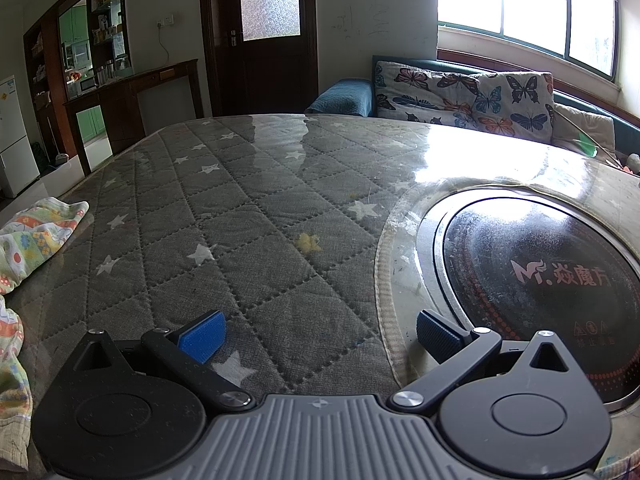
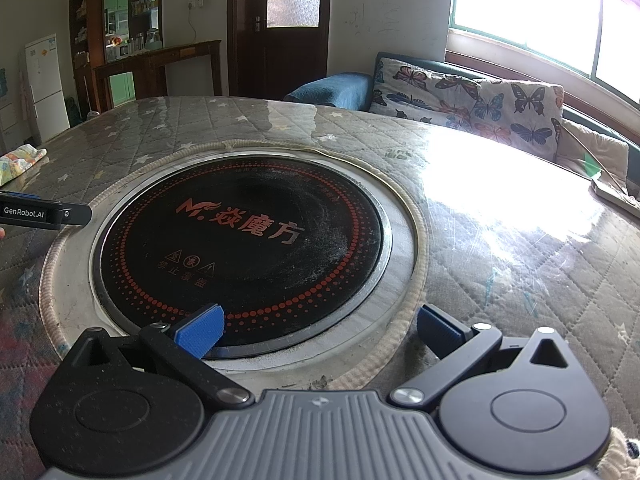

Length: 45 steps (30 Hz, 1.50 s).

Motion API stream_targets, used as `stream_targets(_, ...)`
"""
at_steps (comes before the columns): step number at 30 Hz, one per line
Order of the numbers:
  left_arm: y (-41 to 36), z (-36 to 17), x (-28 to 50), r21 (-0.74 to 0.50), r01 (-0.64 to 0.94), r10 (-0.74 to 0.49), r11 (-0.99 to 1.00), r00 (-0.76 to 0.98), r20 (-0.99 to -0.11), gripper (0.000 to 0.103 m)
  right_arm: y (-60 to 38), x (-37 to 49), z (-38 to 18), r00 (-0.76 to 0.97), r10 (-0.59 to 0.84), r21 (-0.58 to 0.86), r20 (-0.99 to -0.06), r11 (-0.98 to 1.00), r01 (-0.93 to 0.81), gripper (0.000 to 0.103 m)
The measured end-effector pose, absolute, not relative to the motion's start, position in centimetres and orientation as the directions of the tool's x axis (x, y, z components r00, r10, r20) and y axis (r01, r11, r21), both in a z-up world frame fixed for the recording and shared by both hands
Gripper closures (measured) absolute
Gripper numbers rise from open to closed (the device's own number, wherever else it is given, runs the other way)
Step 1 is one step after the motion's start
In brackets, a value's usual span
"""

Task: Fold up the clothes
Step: 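Move both tools over the table toward the bunched polka-dot garment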

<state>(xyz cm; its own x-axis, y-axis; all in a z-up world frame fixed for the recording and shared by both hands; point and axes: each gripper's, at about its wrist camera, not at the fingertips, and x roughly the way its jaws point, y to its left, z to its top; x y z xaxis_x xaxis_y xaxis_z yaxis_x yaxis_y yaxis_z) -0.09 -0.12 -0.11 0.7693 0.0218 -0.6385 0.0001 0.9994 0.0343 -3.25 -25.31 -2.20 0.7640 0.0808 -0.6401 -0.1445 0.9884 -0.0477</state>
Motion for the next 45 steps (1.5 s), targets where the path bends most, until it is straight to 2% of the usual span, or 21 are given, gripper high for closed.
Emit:
stream_targets(8, -0.5, -0.3, -0.2, 0.035, 0.0, 0.022, 0.999, 0.77, -0.638, 0.0, -24.7, -3.9, -2.0, 0.749, 0.064, -0.057, -0.659, 0.989, -0.134, 0.0)
stream_targets(25, -4.2, 1.2, -5.8, 0.068, 0.137, -0.058, 0.988, 0.749, -0.66, 0.0, -25.4, -9.2, 1.2, 0.745, 0.059, -0.06, -0.665, 0.989, -0.133, 0.0)
stream_targets(34, -7.8, 2.6, -8.7, 0.001, 0.273, -0.199, 0.962, 0.702, -0.684, 0.0, -26.7, -13.7, 2.5, 0.751, 0.027, -0.058, -0.66, 0.995, -0.087, 0.0)
stream_targets(45, -11.7, 3.8, -10.8, -0.001, 0.393, -0.28, 0.919, 0.653, -0.704, 0.0, -27.9, -18.1, 3.2, 0.765, -0.023, -0.081, -0.644, 0.996, -0.039, 0.0)
